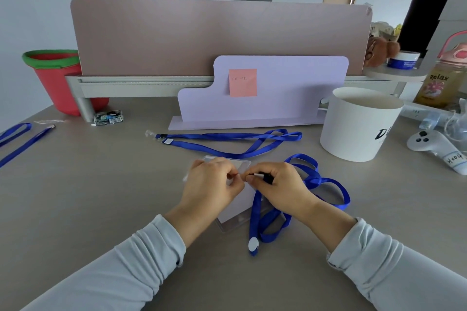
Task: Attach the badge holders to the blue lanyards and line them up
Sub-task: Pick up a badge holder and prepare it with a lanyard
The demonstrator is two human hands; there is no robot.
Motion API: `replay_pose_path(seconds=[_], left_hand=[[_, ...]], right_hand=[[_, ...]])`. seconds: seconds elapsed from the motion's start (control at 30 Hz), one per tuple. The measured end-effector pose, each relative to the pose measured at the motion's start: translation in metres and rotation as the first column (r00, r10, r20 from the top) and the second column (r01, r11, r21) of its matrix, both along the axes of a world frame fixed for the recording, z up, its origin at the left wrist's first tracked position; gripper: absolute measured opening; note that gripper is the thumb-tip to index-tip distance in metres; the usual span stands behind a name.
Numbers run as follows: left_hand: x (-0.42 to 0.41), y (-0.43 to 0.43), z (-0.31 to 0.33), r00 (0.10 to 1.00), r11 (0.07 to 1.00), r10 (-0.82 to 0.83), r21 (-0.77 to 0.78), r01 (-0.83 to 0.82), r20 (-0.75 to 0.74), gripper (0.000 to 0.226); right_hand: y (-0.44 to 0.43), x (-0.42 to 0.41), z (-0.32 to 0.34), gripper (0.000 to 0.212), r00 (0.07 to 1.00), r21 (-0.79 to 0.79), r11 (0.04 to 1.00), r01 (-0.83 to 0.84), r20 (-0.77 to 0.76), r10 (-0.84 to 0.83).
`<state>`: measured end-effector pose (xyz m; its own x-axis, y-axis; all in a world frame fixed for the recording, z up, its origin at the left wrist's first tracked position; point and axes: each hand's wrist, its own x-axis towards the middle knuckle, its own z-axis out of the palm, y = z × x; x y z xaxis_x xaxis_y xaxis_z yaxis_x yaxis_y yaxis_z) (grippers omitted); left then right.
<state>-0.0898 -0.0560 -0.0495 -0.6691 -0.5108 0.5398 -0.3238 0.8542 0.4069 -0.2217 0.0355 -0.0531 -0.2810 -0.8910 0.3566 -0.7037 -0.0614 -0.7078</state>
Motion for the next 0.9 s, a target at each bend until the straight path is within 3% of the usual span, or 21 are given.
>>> replay_pose_path(seconds=[0.23,0.37,0.5,0.67,0.77,0.9], left_hand=[[0.003,-0.007,-0.001,0.991,0.987,-0.014,0.154,0.034,-0.133,0.006],[0.003,-0.012,-0.002,0.982,0.99,-0.048,0.12,0.071,-0.18,0.013],[0.004,-0.019,-0.005,0.986,0.985,-0.133,0.098,0.143,-0.101,0.009],[0.01,-0.029,-0.002,0.986,0.946,-0.162,0.277,0.165,-0.036,0.064],[0.01,-0.028,0.001,0.992,0.981,-0.117,0.153,0.122,-0.042,0.062],[0.005,-0.03,0.005,0.957,0.994,-0.106,0.004,0.111,-0.269,0.038]], right_hand=[[0.002,-0.003,0.004,0.019,0.999,-0.052,0.998,0.028,0.041,-0.026],[0.002,-0.004,0.007,0.022,0.997,-0.047,0.999,0.003,0.081,0.001],[0.004,-0.004,0.007,0.02,0.976,-0.049,0.995,-0.082,0.199,0.09],[0.009,-0.004,0.019,0.017,0.958,0.008,0.984,-0.177,0.232,0.171],[0.011,-0.005,0.026,0.017,0.968,0.063,0.987,-0.15,0.21,0.134],[0.012,-0.014,0.04,0.018,0.969,-0.005,1.0,0.022,0.246,-0.02]])
